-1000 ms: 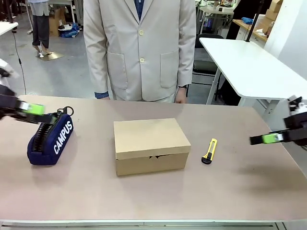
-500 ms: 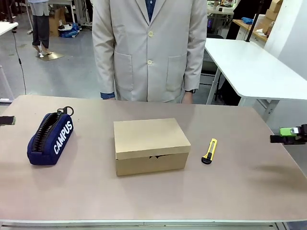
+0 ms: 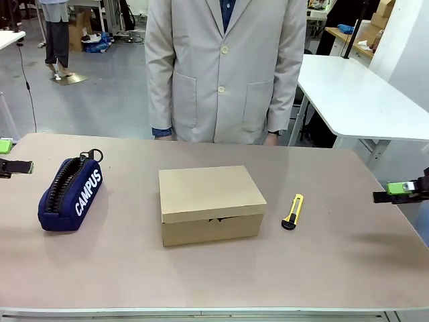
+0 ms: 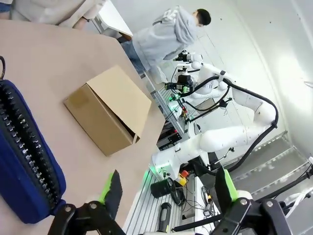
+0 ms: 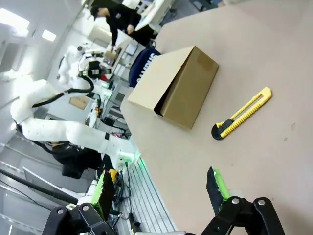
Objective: Pack the item into the box.
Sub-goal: Close the Mailer Box.
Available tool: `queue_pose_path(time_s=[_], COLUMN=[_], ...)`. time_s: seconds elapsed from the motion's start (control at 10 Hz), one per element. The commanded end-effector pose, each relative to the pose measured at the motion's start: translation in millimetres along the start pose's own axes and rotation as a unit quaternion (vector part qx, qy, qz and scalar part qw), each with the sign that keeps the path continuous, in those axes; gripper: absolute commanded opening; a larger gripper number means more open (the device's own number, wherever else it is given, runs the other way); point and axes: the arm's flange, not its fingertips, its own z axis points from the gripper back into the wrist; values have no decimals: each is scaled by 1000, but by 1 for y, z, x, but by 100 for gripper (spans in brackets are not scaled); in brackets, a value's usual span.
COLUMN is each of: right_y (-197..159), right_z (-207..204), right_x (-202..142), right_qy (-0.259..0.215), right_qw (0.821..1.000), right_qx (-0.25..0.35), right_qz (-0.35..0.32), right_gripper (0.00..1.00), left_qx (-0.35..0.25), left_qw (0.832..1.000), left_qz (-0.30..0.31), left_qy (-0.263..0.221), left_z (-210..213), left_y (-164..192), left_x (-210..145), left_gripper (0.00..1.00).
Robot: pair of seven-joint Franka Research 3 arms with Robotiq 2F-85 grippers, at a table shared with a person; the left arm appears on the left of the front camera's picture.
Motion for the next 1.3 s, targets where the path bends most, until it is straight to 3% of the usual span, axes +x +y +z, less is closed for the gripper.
queue_pose_path(time_s=[0.0, 1.2], right_y=[3, 3], right_z=[2, 2], right_x=[-1, -1], right_qy=[6, 6], right_qw=[1000, 1000], right_qx=[2, 2], right_qz=[11, 11], right_gripper=[100, 100], left_qx=[5, 5], left_qw=[1000, 1000], left_qz=[1, 1], left_qy=[3, 3], left_z=[3, 3], left_y=[-3, -3], left_x=[-1, -1], left_gripper=[100, 100])
